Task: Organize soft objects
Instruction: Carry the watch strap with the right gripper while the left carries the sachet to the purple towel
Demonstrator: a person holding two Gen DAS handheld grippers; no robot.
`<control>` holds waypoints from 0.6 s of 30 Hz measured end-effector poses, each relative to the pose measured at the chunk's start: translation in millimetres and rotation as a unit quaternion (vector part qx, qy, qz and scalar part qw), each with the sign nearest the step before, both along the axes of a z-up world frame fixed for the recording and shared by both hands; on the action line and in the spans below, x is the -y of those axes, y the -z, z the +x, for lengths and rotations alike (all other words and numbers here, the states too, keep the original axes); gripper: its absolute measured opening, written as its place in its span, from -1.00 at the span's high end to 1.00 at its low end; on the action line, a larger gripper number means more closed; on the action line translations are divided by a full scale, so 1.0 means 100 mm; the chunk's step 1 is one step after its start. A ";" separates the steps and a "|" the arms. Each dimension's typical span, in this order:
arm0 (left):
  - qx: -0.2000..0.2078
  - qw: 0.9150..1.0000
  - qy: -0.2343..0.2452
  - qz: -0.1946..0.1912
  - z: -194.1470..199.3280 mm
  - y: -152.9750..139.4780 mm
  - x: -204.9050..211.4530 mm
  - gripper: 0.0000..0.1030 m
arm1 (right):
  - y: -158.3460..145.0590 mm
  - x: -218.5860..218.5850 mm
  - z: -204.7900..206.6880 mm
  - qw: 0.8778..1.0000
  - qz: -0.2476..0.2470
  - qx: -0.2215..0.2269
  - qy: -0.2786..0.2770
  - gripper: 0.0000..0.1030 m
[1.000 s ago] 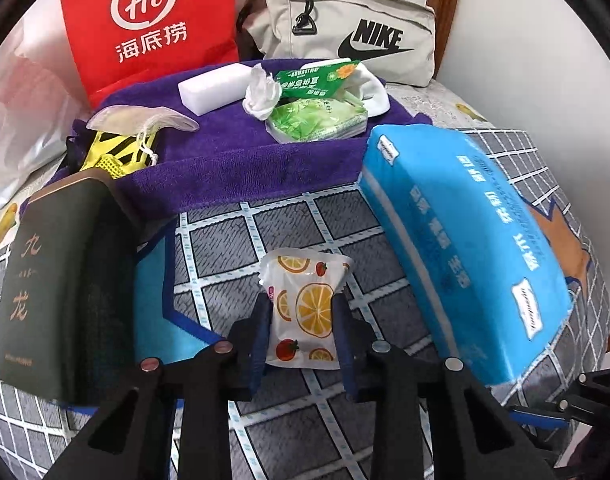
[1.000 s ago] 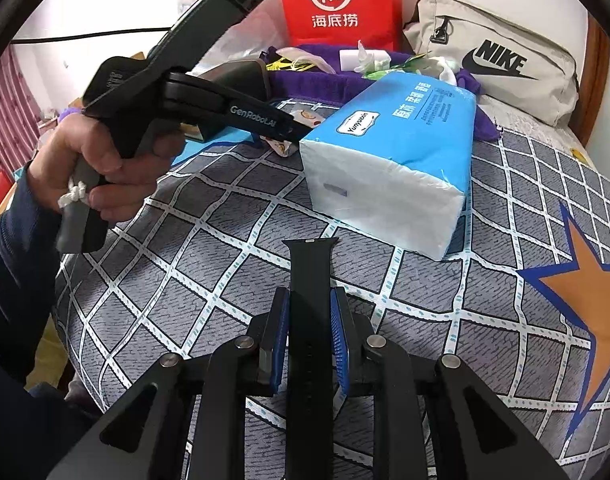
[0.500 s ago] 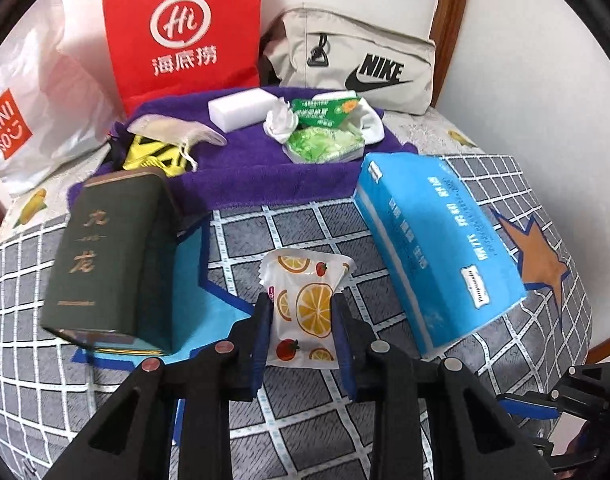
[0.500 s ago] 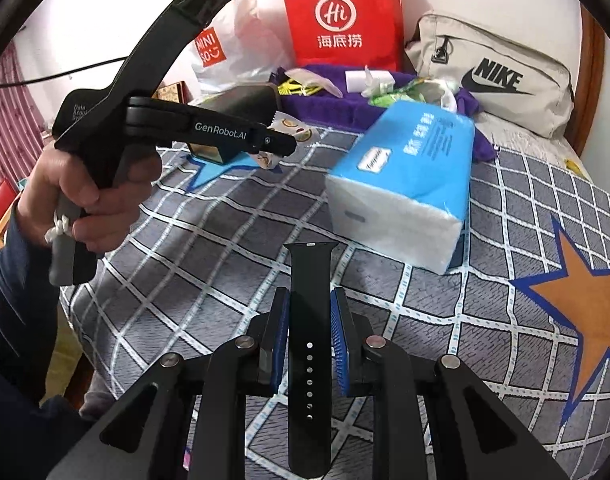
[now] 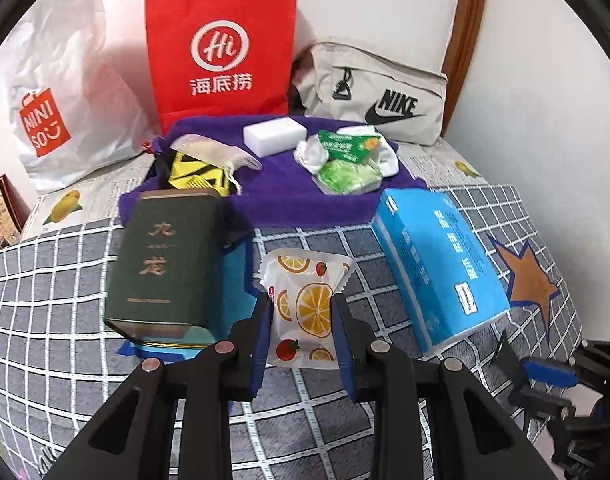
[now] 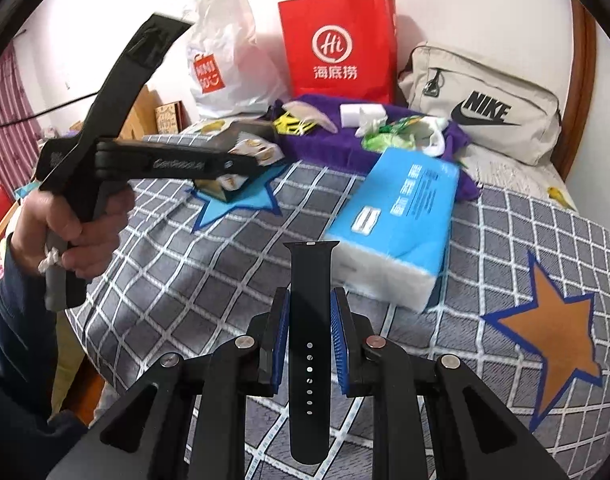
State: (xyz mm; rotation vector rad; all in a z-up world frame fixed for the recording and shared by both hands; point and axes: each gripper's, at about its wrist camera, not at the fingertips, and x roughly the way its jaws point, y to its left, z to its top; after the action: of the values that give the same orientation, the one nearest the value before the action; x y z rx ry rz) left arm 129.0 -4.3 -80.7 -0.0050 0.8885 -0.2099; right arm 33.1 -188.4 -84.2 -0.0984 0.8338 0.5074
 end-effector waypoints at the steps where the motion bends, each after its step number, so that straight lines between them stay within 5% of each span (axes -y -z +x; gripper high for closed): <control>1: 0.001 1.000 -0.001 -0.002 0.00 -0.02 -0.02 0.46 | -0.03 0.00 0.03 1.000 0.002 0.001 0.002 0.60; 18: 0.015 0.999 -0.026 -0.017 0.42 -0.36 -0.44 0.46 | -0.46 -0.13 0.91 0.999 0.029 0.012 0.026 0.60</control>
State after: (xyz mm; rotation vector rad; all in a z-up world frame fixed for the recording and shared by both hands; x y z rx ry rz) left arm 171.2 40.0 -45.2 -0.0560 0.8537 -0.1749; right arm 124.1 -175.2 -38.1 -0.0301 0.7966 0.4803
